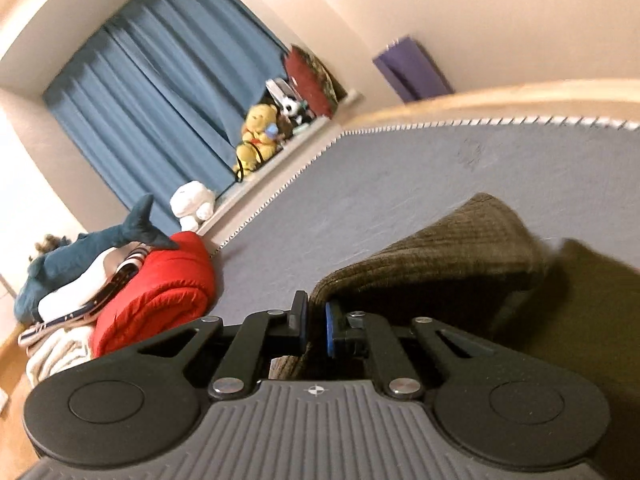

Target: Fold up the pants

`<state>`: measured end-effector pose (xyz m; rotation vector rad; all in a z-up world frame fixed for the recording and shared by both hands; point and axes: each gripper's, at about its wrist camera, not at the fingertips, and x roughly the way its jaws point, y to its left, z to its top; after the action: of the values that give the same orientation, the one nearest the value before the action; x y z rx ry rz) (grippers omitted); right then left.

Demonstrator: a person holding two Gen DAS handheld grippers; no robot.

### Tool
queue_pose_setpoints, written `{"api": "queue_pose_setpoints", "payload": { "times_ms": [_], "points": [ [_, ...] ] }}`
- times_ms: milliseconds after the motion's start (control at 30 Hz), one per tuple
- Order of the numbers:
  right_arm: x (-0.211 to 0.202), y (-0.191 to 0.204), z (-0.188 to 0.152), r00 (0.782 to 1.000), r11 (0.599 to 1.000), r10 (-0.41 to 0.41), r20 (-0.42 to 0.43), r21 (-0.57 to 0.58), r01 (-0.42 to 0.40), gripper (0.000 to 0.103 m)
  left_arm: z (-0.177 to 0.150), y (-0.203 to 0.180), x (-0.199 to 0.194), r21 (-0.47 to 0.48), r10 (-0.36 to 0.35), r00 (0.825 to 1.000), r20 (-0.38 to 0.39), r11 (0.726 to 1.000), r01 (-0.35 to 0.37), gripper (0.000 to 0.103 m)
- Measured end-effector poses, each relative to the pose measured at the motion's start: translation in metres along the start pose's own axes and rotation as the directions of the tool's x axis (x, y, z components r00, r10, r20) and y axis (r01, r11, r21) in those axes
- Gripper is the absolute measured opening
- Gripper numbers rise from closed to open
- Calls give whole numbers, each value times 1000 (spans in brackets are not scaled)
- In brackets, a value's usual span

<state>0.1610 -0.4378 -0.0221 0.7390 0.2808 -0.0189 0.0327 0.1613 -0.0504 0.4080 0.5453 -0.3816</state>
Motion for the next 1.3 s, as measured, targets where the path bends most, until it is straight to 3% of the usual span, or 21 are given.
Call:
{"api": "queue_pose_setpoints", "payload": {
  "times_ms": [200, 300, 400, 433, 467, 500, 533, 567, 633, 700, 800, 833, 900, 933, 967, 1100, 1200, 1267, 1300],
  "points": [
    [-96, -59, -71, 996, 998, -55, 72, -15, 57, 8, -19, -4, -23, 74, -65, 995, -73, 995, 70, 3],
    [-116, -85, -111, 993, 994, -109, 33, -11, 110, 8, -25, -1, -23, 72, -136, 984, -114, 987, 145, 4],
    [-112, -95, -130, 989, 989, -146, -29, -39, 145, 14, -25, 7, -23, 50, -159, 982, -103, 985, 165, 6],
    [-110, -97, -130, 988, 988, -151, -28, -44, 150, 21, -24, 11, -25, 21, -183, 979, -87, 982, 185, 7],
    [-108, -100, -127, 989, 989, -145, -27, -36, 144, 41, -25, 15, -30, -1, -202, 977, -62, 979, 203, 8],
    [-107, -105, -122, 990, 990, -140, -16, -7, 140, 52, -24, 18, -33, -24, -224, 974, -31, 974, 223, 10],
    [-107, -112, -116, 989, 988, -147, 7, 38, 146, 68, -23, 21, -37, -47, -247, 969, 1, 968, 247, 16],
    [-107, -121, -111, 988, 985, -154, 20, 81, 152, 74, -21, 21, -41, -66, -264, 964, 34, 962, 266, 26],
    [-104, -145, -99, 986, 969, -166, 18, 187, 160, 73, -17, 22, -43, -93, -272, 959, 81, 956, 279, 34],
    [-98, -168, -91, 982, 939, -190, 17, 294, 177, 72, -11, 20, -39, -115, -255, 963, 92, 957, 265, 35],
    [-89, -198, -80, 982, 899, -189, 30, 408, 160, 63, -3, 16, -24, -154, -202, 976, 77, 965, 212, 35],
    [-88, -205, -73, 979, 884, -198, 46, 439, 158, 59, -1, 14, -20, -169, -188, 979, 74, 965, 198, 35],
    [-89, -216, -57, 972, 872, -211, 104, 469, 139, 35, 6, 14, -10, -192, -190, 979, 71, 961, 201, 35],
    [-89, -220, -50, 970, 876, -203, 131, 467, 120, 17, 9, 12, -8, -194, -188, 979, 72, 961, 199, 35],
    [-88, -223, -42, 973, 887, -181, 145, 451, 97, 15, 11, 9, -5, -195, -183, 981, 67, 962, 193, 35],
    [-85, -216, -29, 963, 931, -237, 129, 315, 187, 14, 15, 10, 15, -211, -160, 987, 20, 964, 161, 35],
    [-99, -218, -25, 939, 939, -289, 187, 244, 241, 13, 12, 14, 27, -248, -173, 984, -45, 956, 157, 35],
    [-100, -225, -31, 910, 915, -375, 177, 229, 332, 13, 6, 17, 39, -270, -203, 970, -130, 949, 163, 35],
    [-96, -232, -35, 890, 884, -437, 129, 242, 399, 13, 1, 16, 49, -272, -206, 958, -199, 951, 148, 36]
  ]
}}
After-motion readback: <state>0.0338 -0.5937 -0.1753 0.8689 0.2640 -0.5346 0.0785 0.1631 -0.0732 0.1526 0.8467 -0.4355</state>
